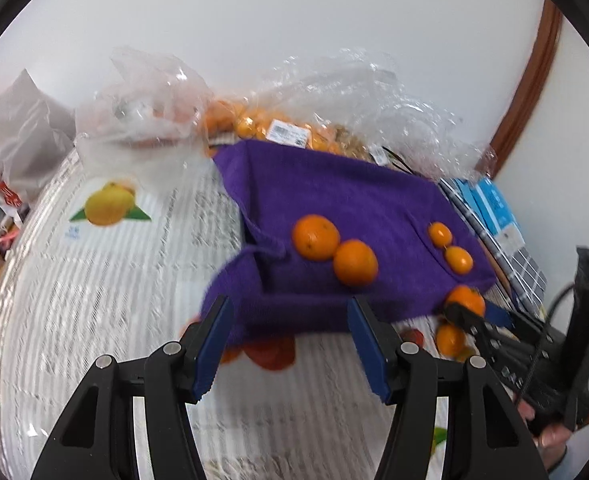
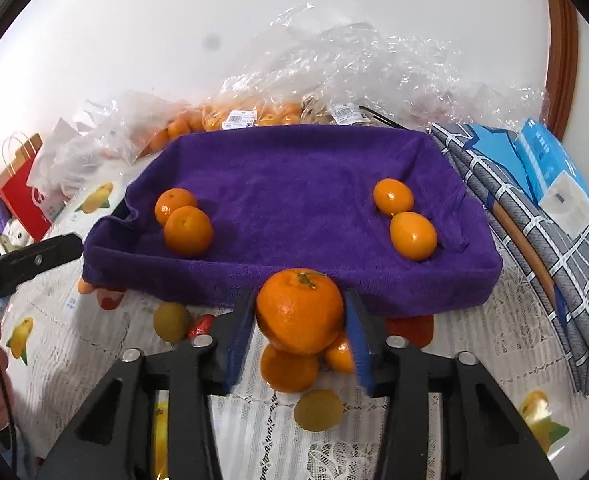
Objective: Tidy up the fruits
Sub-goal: 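Withdraw both grippers and close the right gripper on a leafy round orange, then lift the leafy orange with the right gripper while the left grasps a small yellow fruit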
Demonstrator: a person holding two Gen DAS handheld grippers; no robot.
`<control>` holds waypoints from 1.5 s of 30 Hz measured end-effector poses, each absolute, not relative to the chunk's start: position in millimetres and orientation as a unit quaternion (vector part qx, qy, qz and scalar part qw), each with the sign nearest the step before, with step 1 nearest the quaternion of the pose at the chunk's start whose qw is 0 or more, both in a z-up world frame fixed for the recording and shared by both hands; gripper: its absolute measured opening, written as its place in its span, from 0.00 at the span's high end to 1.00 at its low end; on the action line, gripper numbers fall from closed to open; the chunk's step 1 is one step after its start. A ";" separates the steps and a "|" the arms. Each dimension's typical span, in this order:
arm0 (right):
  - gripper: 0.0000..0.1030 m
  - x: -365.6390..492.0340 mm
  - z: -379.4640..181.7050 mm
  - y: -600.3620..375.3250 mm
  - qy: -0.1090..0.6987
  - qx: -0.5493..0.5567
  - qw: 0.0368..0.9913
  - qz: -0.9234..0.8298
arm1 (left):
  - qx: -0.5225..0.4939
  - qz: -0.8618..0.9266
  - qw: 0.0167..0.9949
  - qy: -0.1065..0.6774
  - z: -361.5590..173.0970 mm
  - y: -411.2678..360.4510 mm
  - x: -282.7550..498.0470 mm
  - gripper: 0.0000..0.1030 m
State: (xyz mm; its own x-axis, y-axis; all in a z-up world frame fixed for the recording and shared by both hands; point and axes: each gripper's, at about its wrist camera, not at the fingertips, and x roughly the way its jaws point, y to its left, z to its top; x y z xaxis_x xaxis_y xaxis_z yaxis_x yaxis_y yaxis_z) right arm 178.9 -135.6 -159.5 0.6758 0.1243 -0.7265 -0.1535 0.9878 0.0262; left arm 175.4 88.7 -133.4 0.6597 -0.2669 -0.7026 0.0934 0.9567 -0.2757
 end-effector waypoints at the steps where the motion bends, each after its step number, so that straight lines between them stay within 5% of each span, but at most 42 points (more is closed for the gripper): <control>1: 0.59 176.3 -157.1 -136.1 0.394 -0.019 0.916 0.079 | -0.107 -0.105 0.903 0.402 -134.5 85.3 173.0 0.44; 10: 0.59 136.8 -130.7 -172.6 0.347 -0.006 0.936 0.067 | -0.091 -0.157 0.879 0.440 -155.8 28.4 175.0 0.46; 22: 0.59 113.0 -163.9 -231.3 0.368 0.042 0.928 0.034 | -0.136 -0.171 0.862 0.458 -175.4 16.9 190.2 0.77; 45: 0.59 121.7 -184.0 -220.0 0.415 0.012 0.909 0.025 | -0.071 -0.108 0.899 0.419 -180.3 47.7 142.5 0.75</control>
State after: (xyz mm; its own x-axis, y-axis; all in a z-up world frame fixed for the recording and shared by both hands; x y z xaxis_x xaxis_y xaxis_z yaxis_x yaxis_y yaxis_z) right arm 121.7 -220.0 -184.0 0.6540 0.0555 -0.7544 -0.0361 0.9985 0.0422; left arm 142.5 47.7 -180.3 0.6263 -0.2531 -0.7374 0.1342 0.9667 -0.2178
